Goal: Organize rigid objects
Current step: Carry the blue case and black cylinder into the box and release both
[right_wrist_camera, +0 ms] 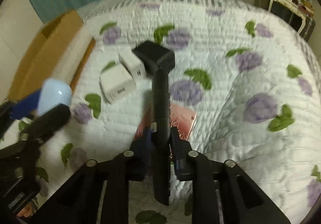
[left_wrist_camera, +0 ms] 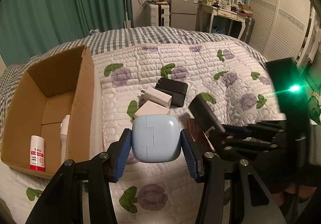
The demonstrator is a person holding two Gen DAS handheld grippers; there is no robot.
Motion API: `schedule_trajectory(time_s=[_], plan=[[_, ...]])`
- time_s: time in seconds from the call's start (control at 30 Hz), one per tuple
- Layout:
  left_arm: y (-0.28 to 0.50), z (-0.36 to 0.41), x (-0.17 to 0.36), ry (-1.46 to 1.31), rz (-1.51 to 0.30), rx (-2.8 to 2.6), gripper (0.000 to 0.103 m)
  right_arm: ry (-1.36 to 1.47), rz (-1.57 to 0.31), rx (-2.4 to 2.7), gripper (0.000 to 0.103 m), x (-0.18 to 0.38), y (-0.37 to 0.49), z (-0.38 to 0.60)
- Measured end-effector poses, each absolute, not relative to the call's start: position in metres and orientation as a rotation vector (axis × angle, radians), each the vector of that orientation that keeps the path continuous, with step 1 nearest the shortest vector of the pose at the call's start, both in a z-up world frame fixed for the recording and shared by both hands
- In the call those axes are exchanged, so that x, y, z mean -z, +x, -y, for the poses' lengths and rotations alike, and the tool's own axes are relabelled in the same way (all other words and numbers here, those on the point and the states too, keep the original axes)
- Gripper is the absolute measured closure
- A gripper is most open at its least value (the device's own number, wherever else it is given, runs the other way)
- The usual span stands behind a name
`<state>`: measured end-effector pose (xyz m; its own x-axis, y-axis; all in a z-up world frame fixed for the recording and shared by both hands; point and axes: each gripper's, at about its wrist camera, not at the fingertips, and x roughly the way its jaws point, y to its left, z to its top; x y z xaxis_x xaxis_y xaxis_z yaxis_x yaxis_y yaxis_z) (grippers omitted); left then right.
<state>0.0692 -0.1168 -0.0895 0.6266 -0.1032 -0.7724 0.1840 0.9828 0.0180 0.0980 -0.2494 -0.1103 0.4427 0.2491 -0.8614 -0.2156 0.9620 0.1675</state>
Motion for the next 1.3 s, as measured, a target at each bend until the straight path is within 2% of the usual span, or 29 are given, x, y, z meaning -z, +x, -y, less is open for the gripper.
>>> schedule_trajectory(time_s=[0.17,0.37,0.6,0.77,0.97,1.3], plan=[[0.069,0.11,0.076,0.077,-0.851,0.169,0.052,0.024,-1.031,-0.276,0.086,0.094,0.09,0.249],[0.069,0.097,0.049,0.048,-0.807,0.19,0.052,0.052,-0.92,-0.287,0.086,0.042,0.08,0.245],[0.071,0.053,-0.004,0.023,-0.709,0.176,0.052,-0.001,-0.806,-0.331,0.086,-0.025,0.071,0.206],[0.079,0.008,-0.023,0.021,-0.68,0.139,0.052,-0.016,-0.744,-0.392,0.086,-0.062,0.071,0.166],[0.099,-0.043,-0.013,0.051,-0.702,0.077,0.052,-0.01,-0.737,-0.462,0.086,-0.067,0.085,0.114],[0.14,-0.095,0.056,0.063,-0.828,0.069,0.052,-0.029,-0.83,-0.519,0.086,-0.02,0.126,0.046]])
